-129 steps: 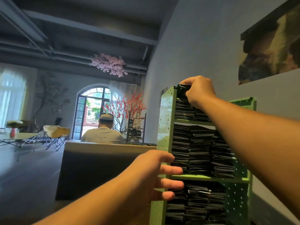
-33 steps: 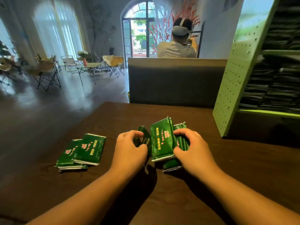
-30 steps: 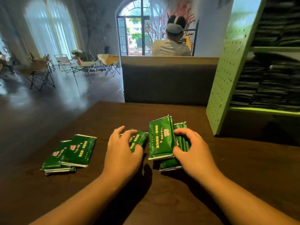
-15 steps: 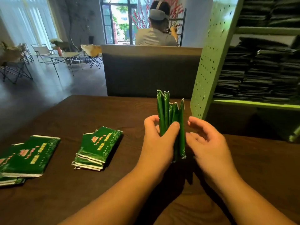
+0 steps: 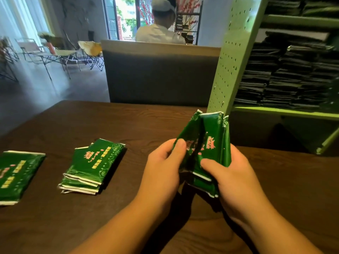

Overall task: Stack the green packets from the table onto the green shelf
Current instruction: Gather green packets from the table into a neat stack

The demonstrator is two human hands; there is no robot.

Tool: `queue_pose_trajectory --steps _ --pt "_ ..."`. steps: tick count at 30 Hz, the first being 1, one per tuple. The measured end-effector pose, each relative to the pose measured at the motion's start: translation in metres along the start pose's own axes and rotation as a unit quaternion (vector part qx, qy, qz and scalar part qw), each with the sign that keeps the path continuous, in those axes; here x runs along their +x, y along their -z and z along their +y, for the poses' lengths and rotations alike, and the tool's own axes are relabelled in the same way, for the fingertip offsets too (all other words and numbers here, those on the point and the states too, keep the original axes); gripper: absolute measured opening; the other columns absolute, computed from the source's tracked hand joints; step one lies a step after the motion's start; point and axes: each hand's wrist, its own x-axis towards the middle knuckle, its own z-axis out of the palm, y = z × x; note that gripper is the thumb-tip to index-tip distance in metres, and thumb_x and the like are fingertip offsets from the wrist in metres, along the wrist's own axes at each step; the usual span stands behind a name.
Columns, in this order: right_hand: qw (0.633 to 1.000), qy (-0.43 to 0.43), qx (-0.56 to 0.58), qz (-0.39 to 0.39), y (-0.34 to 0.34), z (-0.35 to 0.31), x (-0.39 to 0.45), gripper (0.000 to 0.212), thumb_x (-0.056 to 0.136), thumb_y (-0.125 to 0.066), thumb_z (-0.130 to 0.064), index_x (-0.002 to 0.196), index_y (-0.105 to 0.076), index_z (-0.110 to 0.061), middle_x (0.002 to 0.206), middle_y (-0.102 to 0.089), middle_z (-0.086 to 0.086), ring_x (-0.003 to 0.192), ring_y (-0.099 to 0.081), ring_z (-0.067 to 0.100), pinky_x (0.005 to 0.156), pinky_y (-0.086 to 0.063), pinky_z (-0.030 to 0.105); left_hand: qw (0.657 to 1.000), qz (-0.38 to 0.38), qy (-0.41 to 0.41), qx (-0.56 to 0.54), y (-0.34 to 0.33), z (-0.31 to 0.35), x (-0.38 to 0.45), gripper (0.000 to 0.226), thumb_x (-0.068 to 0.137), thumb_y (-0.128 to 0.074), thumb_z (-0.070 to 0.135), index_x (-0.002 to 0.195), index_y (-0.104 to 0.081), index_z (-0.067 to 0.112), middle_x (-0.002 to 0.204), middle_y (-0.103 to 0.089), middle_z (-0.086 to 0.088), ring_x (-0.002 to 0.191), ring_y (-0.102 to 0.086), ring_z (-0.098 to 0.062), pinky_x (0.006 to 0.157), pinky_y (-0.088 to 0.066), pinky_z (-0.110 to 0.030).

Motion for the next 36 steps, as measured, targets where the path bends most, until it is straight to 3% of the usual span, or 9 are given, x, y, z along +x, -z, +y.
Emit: queue_pose_trajectory --steps 3,8,11,14,19,22,26,31,36 --pt "0.997 -0.024 0.076 -0.005 0.004 -0.002 0.004 0.034 0.090 -0.062 0.006 0.109 -0.070 -0.021 0.099 -0.078 0.007 0.092 -0.076 0.028 0.083 -0.060 0.056 0.999 0.044 -0.001 -0.010 0.005 0.008 0.005 0.026 0.099 -0.059 0.031 0.103 -0.076 0.012 0.104 -0.074 -0.025 0.100 -0.070 -0.046 0.092 -0.053 -0.061" --pt "0.984 -0.038 0.168 -0.044 0.007 -0.006 0.003 0.038 0.090 -0.055 0.013 0.114 -0.066 -0.014 0.101 -0.077 0.014 0.093 -0.075 0.034 0.073 -0.062 0.048 0.995 0.042 0.027 -0.082 0.006 0.022 0.010 0.025 0.101 -0.054 0.010 0.122 -0.067 0.014 0.100 -0.078 -0.012 0.083 -0.075 -0.025 0.075 -0.063 -0.044" --pt "0.978 -0.023 0.192 -0.075 0.005 -0.006 0.000 0.044 0.088 -0.056 0.014 0.119 -0.064 -0.017 0.105 -0.076 0.015 0.096 -0.075 0.035 0.074 -0.063 0.048 0.998 0.051 -0.019 0.032 0.009 0.022 0.007 0.037 0.097 -0.061 0.004 0.130 -0.061 0.022 0.101 -0.078 -0.001 0.084 -0.076 -0.011 0.069 -0.064 -0.032" --pt "0.982 -0.001 0.174 -0.078 0.005 -0.004 -0.001 0.047 0.089 -0.060 0.011 0.123 -0.063 -0.021 0.110 -0.076 0.013 0.101 -0.074 0.034 0.086 -0.059 0.053 0.987 0.029 -0.052 0.152 0.009 0.016 0.003 0.055 0.096 -0.065 0.005 0.128 -0.055 0.049 0.110 -0.071 0.010 0.091 -0.070 0.006 0.072 -0.061 -0.024" --pt "0.993 0.041 0.084 -0.066 0.004 -0.004 -0.003 0.046 0.091 -0.069 -0.004 0.121 -0.064 -0.037 0.112 -0.076 -0.003 0.106 -0.073 0.019 0.093 -0.057 0.052 0.998 -0.040 0.042 0.003 -0.006 0.018 -0.003 0.035 0.099 -0.058 0.018 0.129 -0.069 0.030 0.114 -0.077 -0.002 0.104 -0.074 -0.021 0.093 -0.058 -0.046" --pt "0.993 0.102 0.015 -0.066 0.000 -0.006 -0.006 0.035 0.094 -0.067 -0.017 0.119 -0.062 -0.041 0.113 -0.074 -0.013 0.107 -0.070 0.007 0.094 -0.055 0.036 0.992 -0.097 0.056 -0.065 -0.011 0.018 -0.009 0.039 0.085 -0.060 0.046 0.114 -0.077 0.024 0.117 -0.075 -0.008 0.109 -0.072 -0.024 0.087 -0.060 -0.038" --pt "0.991 0.085 0.009 -0.100 -0.004 -0.010 -0.009 0.024 0.099 -0.057 -0.029 0.110 -0.062 -0.050 0.107 -0.073 -0.024 0.100 -0.069 -0.004 0.079 -0.056 0.018 0.997 -0.065 0.022 -0.021 -0.006 0.011 -0.008 0.043 0.083 -0.068 0.036 0.122 -0.068 0.018 0.114 -0.076 -0.008 0.107 -0.073 -0.025 0.084 -0.058 -0.038" --pt "0.986 -0.011 0.137 -0.089 -0.004 -0.006 -0.007 0.037 0.100 -0.054 -0.006 0.110 -0.071 -0.036 0.104 -0.078 0.002 0.096 -0.076 0.023 0.080 -0.061 0.044 0.995 -0.005 0.061 -0.079 -0.004 0.008 -0.004 0.020 0.098 -0.059 0.020 0.112 -0.069 0.009 0.106 -0.074 -0.019 0.091 -0.071 -0.034 0.074 -0.057 -0.042" --pt "0.952 -0.090 0.285 -0.061 0.006 -0.008 0.004 0.027 0.099 -0.051 -0.005 0.116 -0.068 -0.016 0.102 -0.078 0.016 0.088 -0.077 0.032 0.068 -0.063 0.047 0.986 0.027 0.102 -0.127 0.001 0.010 0.002 0.017 0.091 -0.056 0.010 0.101 -0.069 0.008 0.094 -0.067 -0.023 0.078 -0.067 -0.034 0.076 -0.056 -0.048"
